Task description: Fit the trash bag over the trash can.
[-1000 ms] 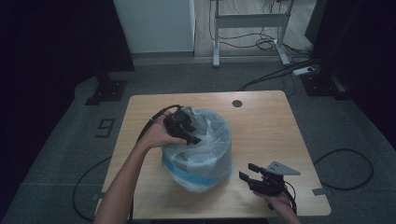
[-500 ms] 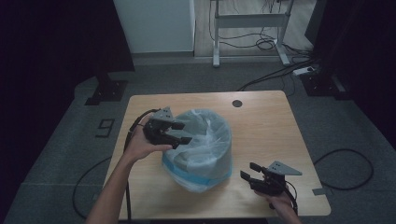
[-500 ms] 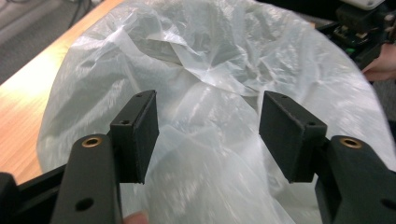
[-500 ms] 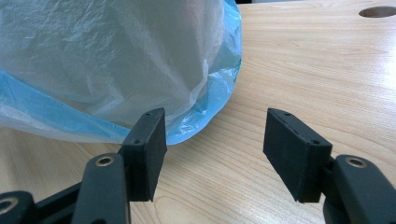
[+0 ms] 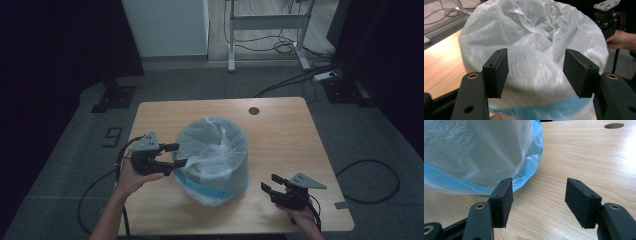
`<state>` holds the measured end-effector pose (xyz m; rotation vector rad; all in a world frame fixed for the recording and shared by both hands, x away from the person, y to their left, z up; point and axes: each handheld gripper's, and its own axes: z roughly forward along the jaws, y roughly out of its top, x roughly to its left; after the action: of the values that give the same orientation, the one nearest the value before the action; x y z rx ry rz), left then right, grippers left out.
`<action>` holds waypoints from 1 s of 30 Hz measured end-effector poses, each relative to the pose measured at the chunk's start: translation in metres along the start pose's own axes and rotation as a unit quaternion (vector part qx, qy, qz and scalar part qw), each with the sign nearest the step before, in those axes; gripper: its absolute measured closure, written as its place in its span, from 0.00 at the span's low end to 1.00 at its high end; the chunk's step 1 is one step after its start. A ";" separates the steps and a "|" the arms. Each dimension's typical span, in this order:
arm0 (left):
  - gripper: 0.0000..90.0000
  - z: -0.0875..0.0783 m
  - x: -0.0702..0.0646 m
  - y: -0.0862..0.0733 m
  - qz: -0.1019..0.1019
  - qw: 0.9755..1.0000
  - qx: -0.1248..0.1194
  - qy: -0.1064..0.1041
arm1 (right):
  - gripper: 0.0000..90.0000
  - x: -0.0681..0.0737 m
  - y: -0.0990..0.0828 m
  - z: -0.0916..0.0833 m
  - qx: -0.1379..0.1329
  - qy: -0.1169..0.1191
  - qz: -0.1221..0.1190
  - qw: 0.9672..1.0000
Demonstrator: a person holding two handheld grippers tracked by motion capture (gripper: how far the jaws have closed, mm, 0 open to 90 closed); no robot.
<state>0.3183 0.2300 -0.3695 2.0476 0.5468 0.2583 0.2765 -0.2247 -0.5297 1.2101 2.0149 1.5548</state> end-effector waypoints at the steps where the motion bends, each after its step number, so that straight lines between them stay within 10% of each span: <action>1: 0.41 -0.003 0.000 -0.004 -0.001 1.000 -0.004 0.002 | 0.43 0.000 0.000 0.000 0.000 -0.001 0.000 1.000; 17: 0.41 -0.029 -0.004 -0.073 -0.036 0.999 -0.020 0.035 | 0.42 -0.004 -0.003 0.002 0.005 -0.013 -0.005 1.000; 30: 0.41 -0.023 -0.002 -0.086 -0.044 0.998 -0.009 0.043 | 0.42 -0.007 -0.003 0.001 0.004 -0.018 -0.004 1.000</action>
<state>0.2842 0.2843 -0.4312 1.9965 0.6832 0.2983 0.2798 -0.2297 -0.5345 1.2236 2.0038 1.5124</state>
